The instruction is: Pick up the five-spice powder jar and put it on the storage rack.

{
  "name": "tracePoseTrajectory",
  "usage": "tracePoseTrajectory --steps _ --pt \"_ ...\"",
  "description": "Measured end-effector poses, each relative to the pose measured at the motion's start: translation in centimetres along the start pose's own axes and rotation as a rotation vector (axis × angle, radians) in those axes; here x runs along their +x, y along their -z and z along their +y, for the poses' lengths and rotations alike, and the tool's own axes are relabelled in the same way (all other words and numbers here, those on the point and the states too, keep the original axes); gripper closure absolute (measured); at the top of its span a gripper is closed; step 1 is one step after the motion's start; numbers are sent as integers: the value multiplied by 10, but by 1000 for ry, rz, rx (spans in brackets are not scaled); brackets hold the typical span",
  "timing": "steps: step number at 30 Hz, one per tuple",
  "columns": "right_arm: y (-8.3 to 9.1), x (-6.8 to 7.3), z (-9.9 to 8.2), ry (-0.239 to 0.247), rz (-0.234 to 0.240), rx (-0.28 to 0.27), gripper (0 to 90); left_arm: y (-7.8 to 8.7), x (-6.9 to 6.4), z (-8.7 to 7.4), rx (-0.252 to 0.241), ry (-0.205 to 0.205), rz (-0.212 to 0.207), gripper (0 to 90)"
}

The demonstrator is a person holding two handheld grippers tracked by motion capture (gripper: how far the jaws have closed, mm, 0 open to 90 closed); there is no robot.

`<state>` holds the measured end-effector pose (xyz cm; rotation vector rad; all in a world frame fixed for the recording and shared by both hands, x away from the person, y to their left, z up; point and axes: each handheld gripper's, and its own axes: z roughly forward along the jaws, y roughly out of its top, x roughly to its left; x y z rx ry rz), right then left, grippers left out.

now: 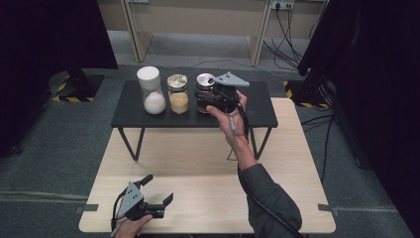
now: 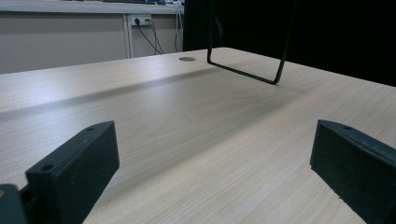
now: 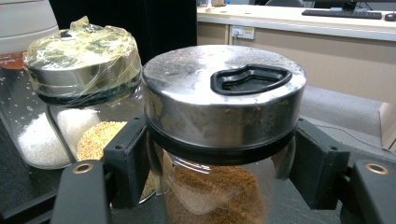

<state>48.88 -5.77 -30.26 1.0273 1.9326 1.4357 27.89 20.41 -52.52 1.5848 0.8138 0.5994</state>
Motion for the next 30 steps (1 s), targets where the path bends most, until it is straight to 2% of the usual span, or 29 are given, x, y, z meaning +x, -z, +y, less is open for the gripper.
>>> tracePoseTrajectory --steps 11,13,18,30 --pt "-3 -1 -4 -1 8 -6 301 0 0 0 0 -1 -1 6" --pt "-2 -1 -4 9 1 -17 262 0 0 0 0 -1 -1 6" --pt "-1 0 -4 -17 12 -20 140 0 0 0 1 -1 -1 6" --pt "10 3 -2 -42 22 -51 33 0 0 0 1 -2 0 6"
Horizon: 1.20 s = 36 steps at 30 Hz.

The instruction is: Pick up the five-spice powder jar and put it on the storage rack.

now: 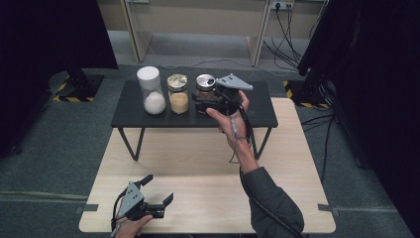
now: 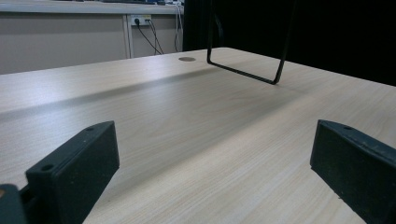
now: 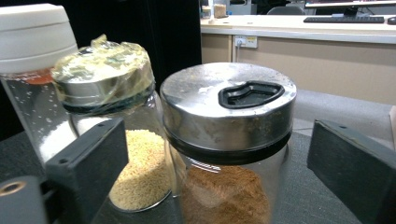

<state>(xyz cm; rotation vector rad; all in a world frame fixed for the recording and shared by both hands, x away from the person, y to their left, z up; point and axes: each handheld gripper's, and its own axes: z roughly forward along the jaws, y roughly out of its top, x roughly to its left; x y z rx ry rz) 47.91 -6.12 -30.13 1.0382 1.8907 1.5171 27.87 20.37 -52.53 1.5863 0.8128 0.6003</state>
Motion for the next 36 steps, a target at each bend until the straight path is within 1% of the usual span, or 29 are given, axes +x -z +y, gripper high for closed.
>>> tracePoseTrajectory --steps 3,21,24,30,36 --pt "2 1 0 -6 7 1 16 0 0 0 -1 -1 0 6" --pt "14 3 -6 -21 35 -26 8 0 0 0 -1 0 0 6" --pt "16 3 -7 -23 37 -32 8 0 0 0 -1 -1 0 6" --pt "22 4 -12 -26 57 -42 8 0 0 0 -1 -1 1 6" --pt "26 2 -17 -32 60 -49 7 0 0 0 1 -1 1 6"
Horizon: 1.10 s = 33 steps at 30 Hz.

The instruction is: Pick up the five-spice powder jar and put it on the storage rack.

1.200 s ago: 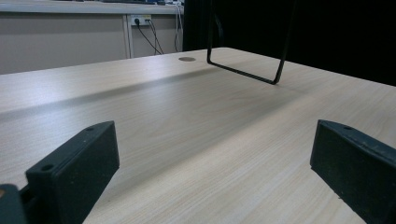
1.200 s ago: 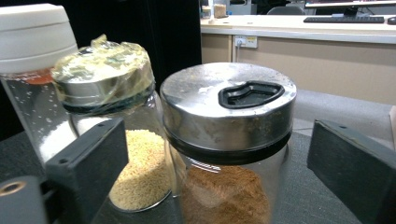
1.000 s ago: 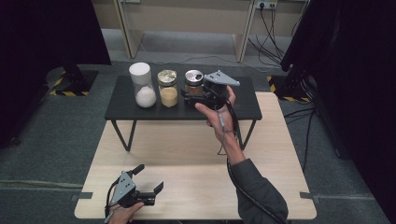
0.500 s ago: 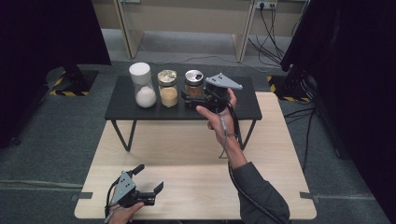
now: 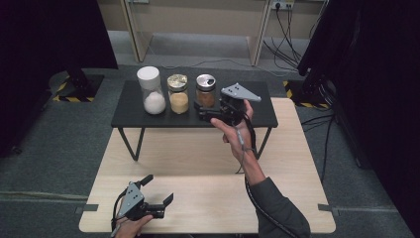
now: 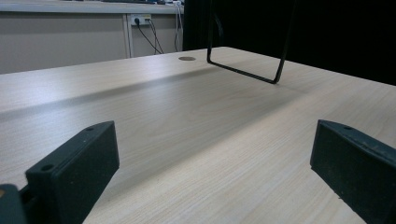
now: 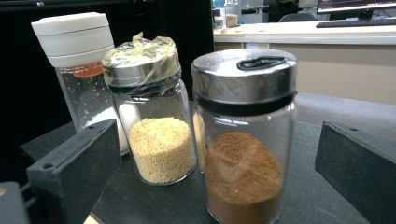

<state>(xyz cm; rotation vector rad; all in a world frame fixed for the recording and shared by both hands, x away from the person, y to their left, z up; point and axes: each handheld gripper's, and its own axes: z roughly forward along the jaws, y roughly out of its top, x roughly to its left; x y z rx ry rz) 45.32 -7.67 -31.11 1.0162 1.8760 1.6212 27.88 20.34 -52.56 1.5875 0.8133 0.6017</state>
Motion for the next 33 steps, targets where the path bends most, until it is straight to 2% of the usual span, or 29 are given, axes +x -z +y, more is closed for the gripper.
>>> tracePoseTrajectory --steps 21,33 --pt "19 -1 -16 -16 31 -20 7 0 0 0 0 2 2 5" --pt "28 6 -26 -4 54 -27 7 0 0 0 0 3 2 5"
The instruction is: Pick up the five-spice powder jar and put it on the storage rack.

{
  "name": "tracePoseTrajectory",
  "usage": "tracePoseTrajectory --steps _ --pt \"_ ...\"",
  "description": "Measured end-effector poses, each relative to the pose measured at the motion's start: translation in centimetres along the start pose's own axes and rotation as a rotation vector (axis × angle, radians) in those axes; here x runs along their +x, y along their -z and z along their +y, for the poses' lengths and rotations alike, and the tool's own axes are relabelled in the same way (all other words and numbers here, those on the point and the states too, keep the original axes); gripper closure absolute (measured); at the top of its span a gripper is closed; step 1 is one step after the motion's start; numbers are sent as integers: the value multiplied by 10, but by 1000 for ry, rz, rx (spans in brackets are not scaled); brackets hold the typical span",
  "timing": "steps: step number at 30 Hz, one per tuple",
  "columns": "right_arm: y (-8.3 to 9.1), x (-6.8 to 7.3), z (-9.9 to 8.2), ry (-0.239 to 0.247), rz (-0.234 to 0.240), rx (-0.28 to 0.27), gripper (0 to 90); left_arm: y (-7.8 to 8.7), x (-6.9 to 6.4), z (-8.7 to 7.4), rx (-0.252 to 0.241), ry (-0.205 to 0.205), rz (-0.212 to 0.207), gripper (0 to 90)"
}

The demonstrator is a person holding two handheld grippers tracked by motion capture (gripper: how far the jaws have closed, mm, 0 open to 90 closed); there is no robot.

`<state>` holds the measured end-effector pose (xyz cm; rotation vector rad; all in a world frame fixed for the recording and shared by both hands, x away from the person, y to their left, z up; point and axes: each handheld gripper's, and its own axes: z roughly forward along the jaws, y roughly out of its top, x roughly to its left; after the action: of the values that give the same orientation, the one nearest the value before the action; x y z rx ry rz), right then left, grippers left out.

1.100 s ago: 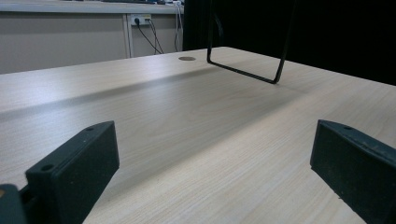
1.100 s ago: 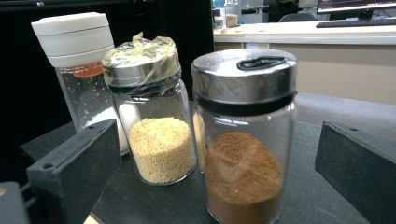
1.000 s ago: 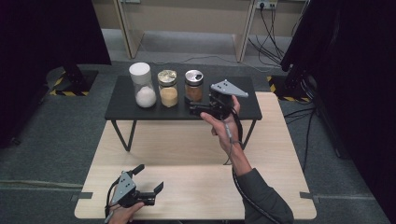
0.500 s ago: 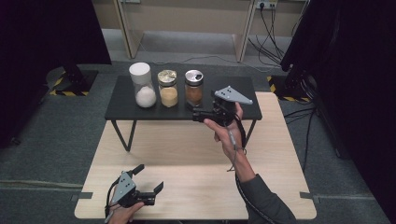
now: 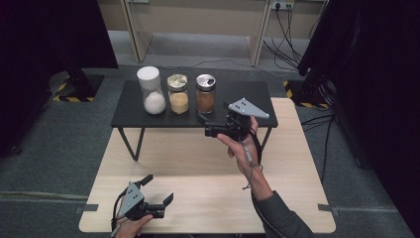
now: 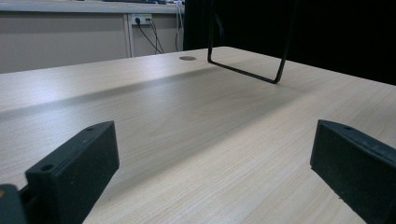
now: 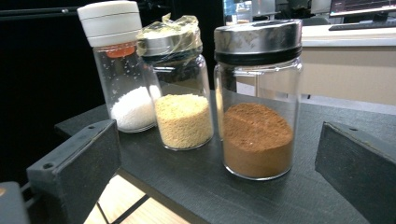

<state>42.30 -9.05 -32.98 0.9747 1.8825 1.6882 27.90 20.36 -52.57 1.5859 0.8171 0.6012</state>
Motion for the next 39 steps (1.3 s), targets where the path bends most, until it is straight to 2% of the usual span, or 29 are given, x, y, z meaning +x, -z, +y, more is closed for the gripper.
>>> tracePoseTrajectory --steps 8,27,39 --pt "7 4 -8 21 7 -6 7 0 0 0 0 -1 0 5" --pt "15 10 -21 30 34 -8 7 0 0 0 2 -2 1 5" --pt "22 18 -33 40 60 -19 7 0 0 0 -1 -2 2 5"
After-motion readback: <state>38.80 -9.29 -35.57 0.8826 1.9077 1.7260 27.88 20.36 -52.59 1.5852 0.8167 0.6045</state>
